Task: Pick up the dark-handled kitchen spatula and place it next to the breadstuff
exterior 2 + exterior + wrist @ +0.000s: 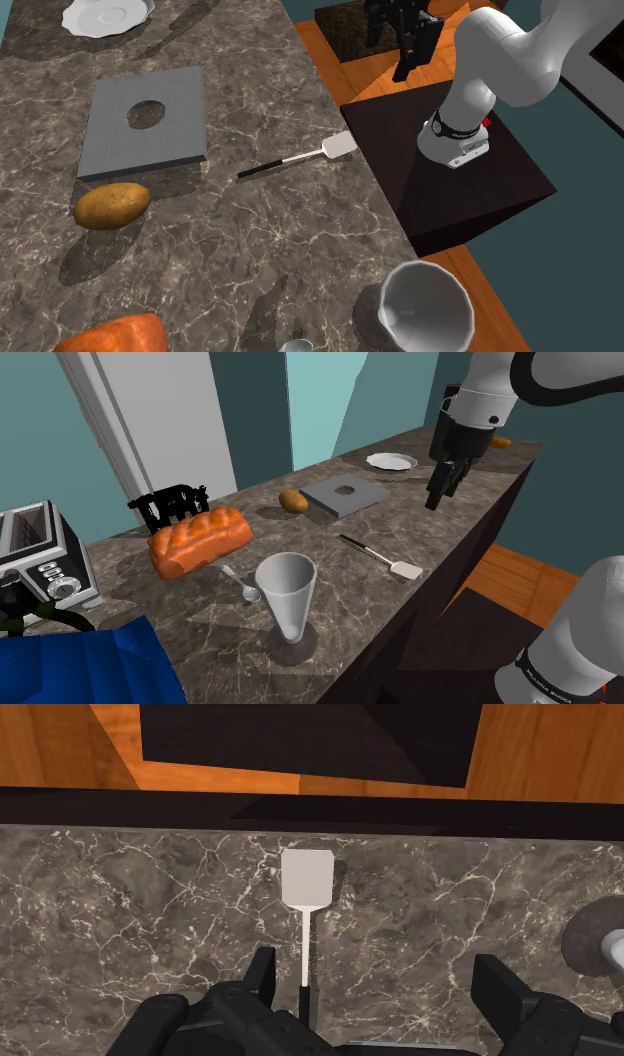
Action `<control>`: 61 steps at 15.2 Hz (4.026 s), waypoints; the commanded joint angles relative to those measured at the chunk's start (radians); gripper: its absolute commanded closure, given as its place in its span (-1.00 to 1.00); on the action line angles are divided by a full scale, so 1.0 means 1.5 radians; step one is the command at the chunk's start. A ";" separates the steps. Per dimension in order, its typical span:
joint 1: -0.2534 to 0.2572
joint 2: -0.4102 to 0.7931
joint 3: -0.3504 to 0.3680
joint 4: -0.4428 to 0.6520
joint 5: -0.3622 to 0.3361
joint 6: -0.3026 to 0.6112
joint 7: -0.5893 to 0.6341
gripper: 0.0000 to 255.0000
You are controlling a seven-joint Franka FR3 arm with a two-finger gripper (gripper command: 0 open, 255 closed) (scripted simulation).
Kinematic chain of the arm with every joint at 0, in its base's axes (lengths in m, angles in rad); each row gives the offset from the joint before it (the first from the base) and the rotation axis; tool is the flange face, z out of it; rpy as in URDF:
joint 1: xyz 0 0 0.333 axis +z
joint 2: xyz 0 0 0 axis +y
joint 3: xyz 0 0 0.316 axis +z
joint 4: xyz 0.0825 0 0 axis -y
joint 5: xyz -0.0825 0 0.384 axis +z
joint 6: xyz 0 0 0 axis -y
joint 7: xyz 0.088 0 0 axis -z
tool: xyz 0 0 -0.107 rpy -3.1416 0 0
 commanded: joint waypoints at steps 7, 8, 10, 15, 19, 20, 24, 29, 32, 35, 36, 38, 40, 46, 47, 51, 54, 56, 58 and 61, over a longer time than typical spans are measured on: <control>-0.010 0.099 0.005 -0.046 -0.008 0.138 -0.007 -1.00; -0.011 0.118 0.006 -0.051 -0.009 0.161 -0.007 -1.00; -0.015 0.160 0.008 -0.057 -0.013 0.206 -0.008 -1.00; -0.025 0.277 0.012 -0.055 -0.024 0.315 -0.008 -1.00; -0.035 0.379 0.014 -0.037 -0.037 0.395 -0.004 -1.00; -0.037 0.405 0.015 -0.030 -0.041 0.413 -0.002 -1.00; -0.038 0.442 0.015 -0.035 -0.046 0.454 0.000 -1.00; -0.039 0.474 0.016 -0.048 -0.049 0.499 0.002 -1.00; -0.039 0.474 0.016 -0.048 -0.049 0.499 0.002 -1.00; -0.039 0.474 0.016 -0.048 -0.049 0.499 0.002 -1.00; -0.039 0.474 0.016 -0.048 -0.049 0.499 0.002 -1.00; -0.039 0.474 0.016 -0.048 -0.049 0.499 0.002 1.00; -0.039 0.474 0.016 -0.048 -0.049 0.499 0.002 1.00; -0.039 0.474 0.016 -0.048 -0.049 0.499 0.002 1.00; -0.039 0.467 0.016 -0.045 -0.048 0.489 0.002 1.00; -0.039 0.442 0.015 -0.030 -0.046 0.449 0.000 1.00; -0.038 0.426 0.015 -0.017 -0.045 0.420 -0.001 1.00; -0.038 0.415 0.014 -0.008 -0.044 0.401 -0.001 1.00; -0.038 0.406 0.014 0.002 -0.043 0.381 -0.002 1.00; -0.038 0.393 0.013 0.017 -0.043 0.352 -0.003 1.00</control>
